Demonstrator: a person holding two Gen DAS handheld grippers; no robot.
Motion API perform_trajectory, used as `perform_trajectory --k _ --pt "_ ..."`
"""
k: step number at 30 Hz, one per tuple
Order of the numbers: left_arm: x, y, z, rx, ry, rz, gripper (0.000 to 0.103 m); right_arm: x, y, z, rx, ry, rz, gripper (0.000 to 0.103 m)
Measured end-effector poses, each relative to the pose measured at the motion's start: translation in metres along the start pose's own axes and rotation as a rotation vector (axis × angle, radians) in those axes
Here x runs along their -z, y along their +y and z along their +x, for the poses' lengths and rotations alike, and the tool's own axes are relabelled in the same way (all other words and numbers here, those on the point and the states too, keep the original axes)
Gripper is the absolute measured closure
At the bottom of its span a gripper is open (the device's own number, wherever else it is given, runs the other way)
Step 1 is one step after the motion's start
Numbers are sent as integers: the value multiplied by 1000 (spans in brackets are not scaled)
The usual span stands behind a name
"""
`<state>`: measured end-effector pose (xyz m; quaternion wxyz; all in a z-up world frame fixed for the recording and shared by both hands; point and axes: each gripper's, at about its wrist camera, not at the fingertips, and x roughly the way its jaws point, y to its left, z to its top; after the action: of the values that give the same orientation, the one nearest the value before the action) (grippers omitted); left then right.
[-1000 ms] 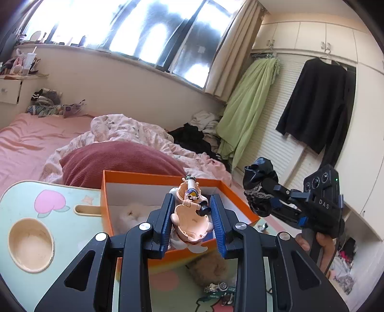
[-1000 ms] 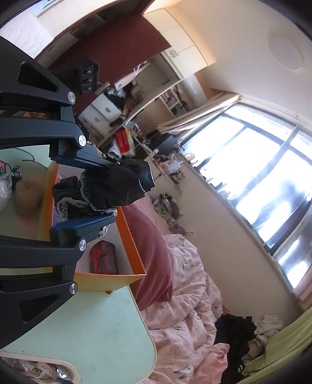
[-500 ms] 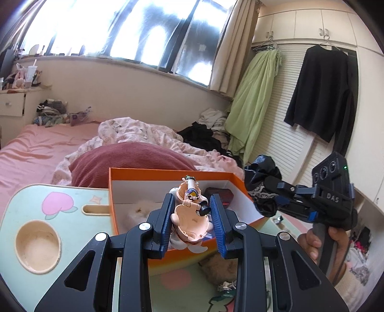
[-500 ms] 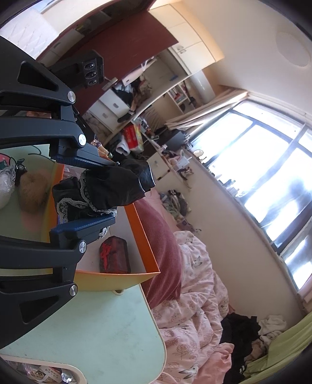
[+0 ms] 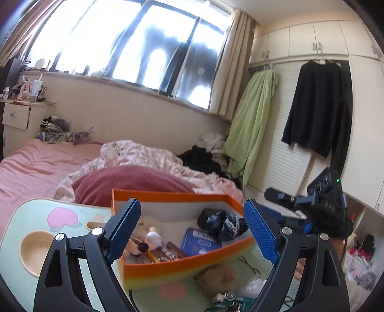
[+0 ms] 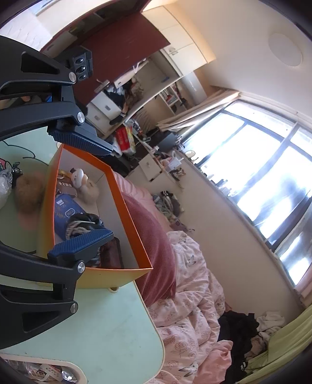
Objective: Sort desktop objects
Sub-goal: 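Lower the figurine into the orange box with the left tool while the right tool drops the pouch in, then withdraw both open tools from the orange box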
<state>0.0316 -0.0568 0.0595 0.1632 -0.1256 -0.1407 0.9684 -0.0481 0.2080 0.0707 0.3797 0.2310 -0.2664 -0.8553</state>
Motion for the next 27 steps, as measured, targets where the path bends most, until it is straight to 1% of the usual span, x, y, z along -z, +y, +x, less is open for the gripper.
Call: perform_trajectory --k 6,9,11,12,13,15,16,17,18,20,21,22,24,26,27 --pt "-3 1 -7 18 -28 -22 16 -1 1 -9 -47 -27 16 38" --pt "-5 2 -7 46 -2 -36 15 -2 5 -17 -84 -33 10 37" --pt "-8 0 -9 116 47 -35 15 -5 9 -19 -125 5 -1 36" --pt "-8 -1 -10 139 62 -28 15 -5 12 -20 -147 34 -17 36" --pt "-11 -3 -14 169 84 -8 15 -5 14 -22 -155 51 -33 36" --pt "-15 -11 -26 185 97 56 15 -4 24 -30 -144 84 -100 36" --pt "-16 -15 -31 177 99 90 15 -3 28 -36 -123 92 -139 36" --pt "-17 -19 -36 166 106 119 15 -1 33 -42 -83 103 -176 36" --pt "-17 -24 -41 142 134 160 15 1 37 -48 -21 116 -207 36" --pt "-15 -32 -42 106 204 200 15 8 42 -54 88 152 -236 36" --pt "-13 -34 -41 83 239 208 15 13 44 -57 149 182 -238 35" --pt "-9 -37 -39 41 289 207 15 19 44 -58 195 203 -235 34" --pt "-1 -38 -35 -17 358 198 15 36 46 -58 298 250 -245 34" --pt "11 -37 -30 -49 433 190 15 55 50 -57 364 297 -271 34" --pt "19 -37 -27 -60 468 190 15 63 51 -56 384 315 -281 34"
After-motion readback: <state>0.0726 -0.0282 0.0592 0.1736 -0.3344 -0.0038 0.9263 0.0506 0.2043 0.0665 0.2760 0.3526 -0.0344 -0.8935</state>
